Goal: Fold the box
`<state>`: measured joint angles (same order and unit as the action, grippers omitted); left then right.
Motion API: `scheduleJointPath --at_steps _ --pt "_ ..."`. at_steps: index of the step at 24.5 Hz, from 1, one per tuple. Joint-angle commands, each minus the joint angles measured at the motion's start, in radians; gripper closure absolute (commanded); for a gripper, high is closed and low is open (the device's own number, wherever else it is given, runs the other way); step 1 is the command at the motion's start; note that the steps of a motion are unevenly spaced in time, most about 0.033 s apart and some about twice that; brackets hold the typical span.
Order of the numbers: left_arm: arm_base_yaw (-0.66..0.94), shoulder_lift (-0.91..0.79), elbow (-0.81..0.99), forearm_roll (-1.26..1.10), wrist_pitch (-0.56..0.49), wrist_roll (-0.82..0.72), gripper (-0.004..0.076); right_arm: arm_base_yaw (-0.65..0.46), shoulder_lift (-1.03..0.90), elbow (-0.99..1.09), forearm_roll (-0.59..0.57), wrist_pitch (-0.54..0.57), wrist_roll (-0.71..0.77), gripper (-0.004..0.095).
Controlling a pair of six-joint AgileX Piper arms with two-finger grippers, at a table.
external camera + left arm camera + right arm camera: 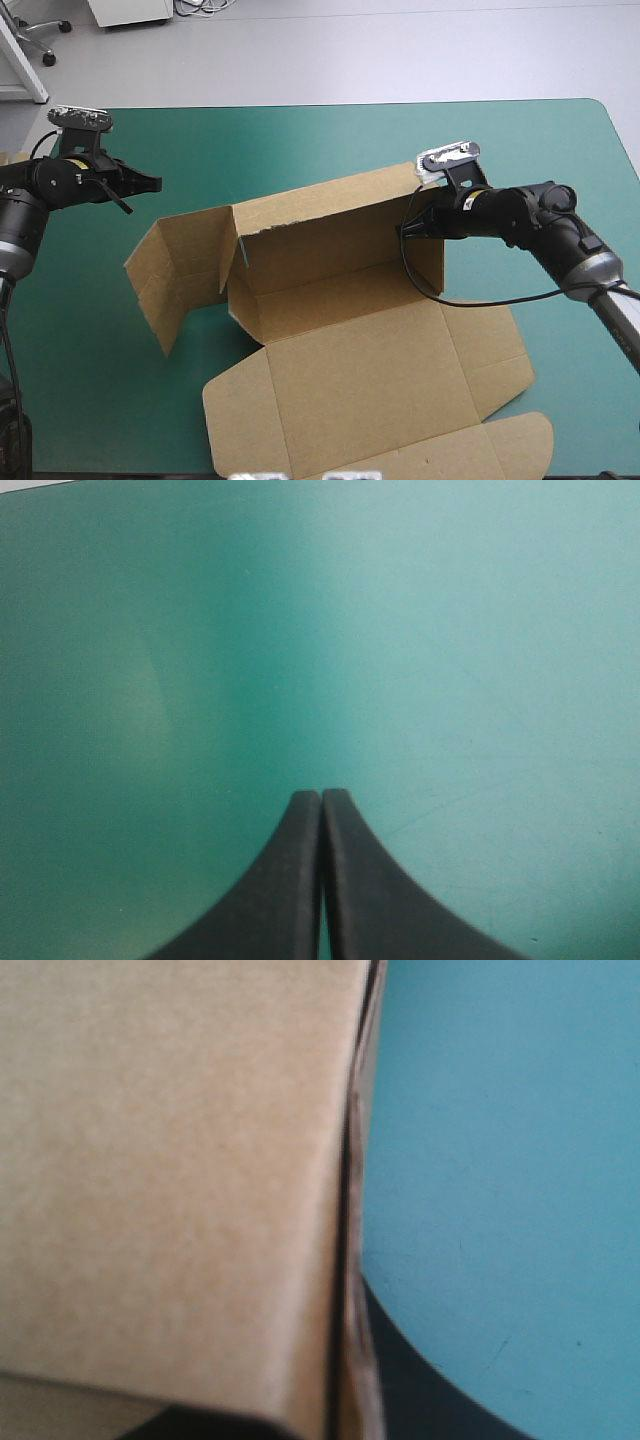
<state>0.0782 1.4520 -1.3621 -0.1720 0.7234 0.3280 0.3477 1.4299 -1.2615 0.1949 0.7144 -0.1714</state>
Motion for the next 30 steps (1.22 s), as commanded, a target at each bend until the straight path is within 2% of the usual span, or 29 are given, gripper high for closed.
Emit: scheduleJointPath --at_steps 1,6,16,22,30 --pt "0.004 -0.022 -0.035 -0.006 -0.053 -0.001 0.0736 -0.014 -0.003 -0.144 0.014 0.036 0.019 0.0921" --pt "0.004 -0.01 -0.035 -0.006 -0.048 -0.003 0.0736 -0.014 0.085 -0.316 0.014 0.18 0.036 0.0922" --pt "0.056 -0.003 -0.035 -0.022 -0.054 -0.003 0.0736 -0.029 0.298 -0.527 0.011 0.389 0.06 0.0922" --pt "0.098 -0.003 -0.035 -0.101 -0.066 0.032 0.0736 -0.133 0.425 -0.571 0.097 0.407 0.036 0.0923" --pt "0.098 -0.003 -0.035 -0.101 -0.069 0.032 0.0736 -0.132 0.534 -0.571 0.149 0.441 0.007 0.0922"
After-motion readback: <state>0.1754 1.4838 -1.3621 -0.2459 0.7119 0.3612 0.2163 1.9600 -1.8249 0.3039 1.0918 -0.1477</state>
